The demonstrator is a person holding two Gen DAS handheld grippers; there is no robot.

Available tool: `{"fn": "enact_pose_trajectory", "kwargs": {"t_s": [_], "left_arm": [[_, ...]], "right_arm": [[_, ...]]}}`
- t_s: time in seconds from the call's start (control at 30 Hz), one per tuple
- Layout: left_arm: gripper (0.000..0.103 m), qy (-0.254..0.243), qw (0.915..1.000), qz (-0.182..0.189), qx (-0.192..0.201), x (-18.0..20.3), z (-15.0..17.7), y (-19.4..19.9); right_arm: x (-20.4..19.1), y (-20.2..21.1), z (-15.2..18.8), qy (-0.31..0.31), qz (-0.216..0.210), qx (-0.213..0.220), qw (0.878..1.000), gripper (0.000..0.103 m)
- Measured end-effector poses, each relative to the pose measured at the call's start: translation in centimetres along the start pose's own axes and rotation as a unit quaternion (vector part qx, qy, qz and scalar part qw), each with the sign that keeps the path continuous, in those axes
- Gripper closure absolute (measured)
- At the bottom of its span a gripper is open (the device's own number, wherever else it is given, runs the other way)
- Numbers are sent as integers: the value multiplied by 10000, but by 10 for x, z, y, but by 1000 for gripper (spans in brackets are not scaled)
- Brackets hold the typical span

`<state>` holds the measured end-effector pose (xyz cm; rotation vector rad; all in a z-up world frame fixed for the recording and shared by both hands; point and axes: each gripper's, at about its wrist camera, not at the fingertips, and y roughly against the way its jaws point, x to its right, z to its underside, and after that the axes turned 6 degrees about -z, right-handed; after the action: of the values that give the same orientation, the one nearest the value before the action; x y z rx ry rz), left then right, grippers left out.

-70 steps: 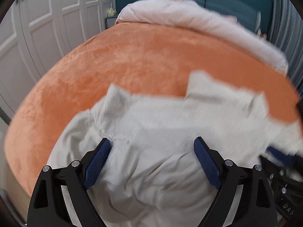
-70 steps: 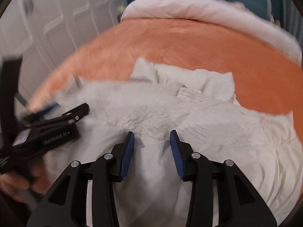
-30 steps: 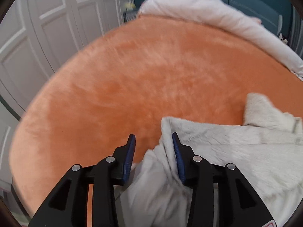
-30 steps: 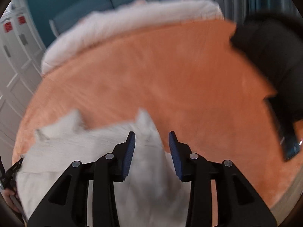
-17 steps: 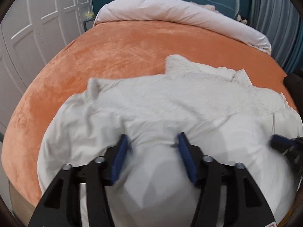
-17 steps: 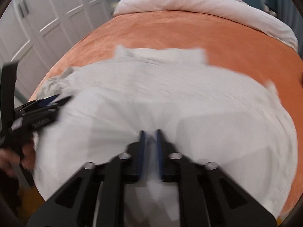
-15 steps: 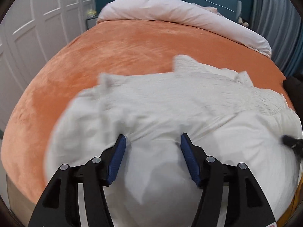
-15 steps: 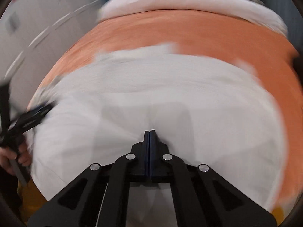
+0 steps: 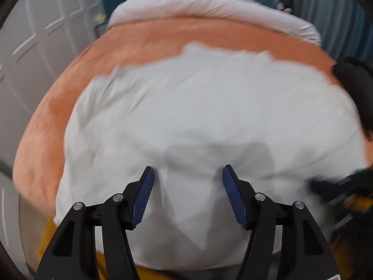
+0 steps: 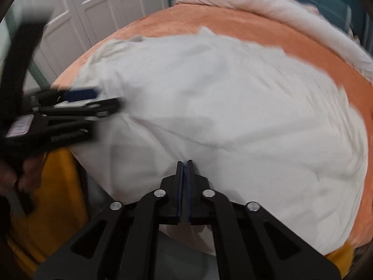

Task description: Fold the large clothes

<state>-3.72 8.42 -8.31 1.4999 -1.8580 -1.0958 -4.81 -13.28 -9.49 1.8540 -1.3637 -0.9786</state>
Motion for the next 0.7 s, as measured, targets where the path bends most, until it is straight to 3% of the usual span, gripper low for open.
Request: {"fn": "enact_pose_trajectory", "kwargs": {"t_s": [0.07,0.13,0.17,0.23,0.3,0.33,0.43,0.5,0.57,0.63,0.7], "left_arm": [[36,543,9983,-46,-191,-41,10,-7],[45,927,9942,-418,-338,-75,15,-9],[44,1114,9920,-431,-417,-90,18,-10],[44,1354,9887,-436,-476,-108,20,-8],[45,1338,9883,-610,-401,-110,19,-4],[45,1244,9891,-725,-314,-105,18,0],[45,1150,9900,-755,-299,-93,18,5],[45,1201,9902,-643,-318,-97,21,10],[45,1223,9907,-546,-252,-99,22,17],[40,1075,9929,-446,-247,-95,31,26],[40,633,9934,-846,-441,-87,49,21]], "right_arm": [[43,16,18,-754,29,19,9971,103],[90,35,44,-1334,839,-20,9875,103],[114,46,61,-1628,1064,-55,9809,103],[138,61,77,-2226,1145,-88,9681,103],[128,71,71,-2026,1694,-104,9644,98],[114,76,61,-1846,1741,-12,9673,99],[62,81,13,-1353,1004,451,9847,99],[23,74,-12,-822,703,435,9932,99],[1,51,-27,-579,394,260,9972,99],[-21,25,-15,-434,-25,-152,9989,99],[-27,-2,3,-275,252,-610,9974,103]]}}
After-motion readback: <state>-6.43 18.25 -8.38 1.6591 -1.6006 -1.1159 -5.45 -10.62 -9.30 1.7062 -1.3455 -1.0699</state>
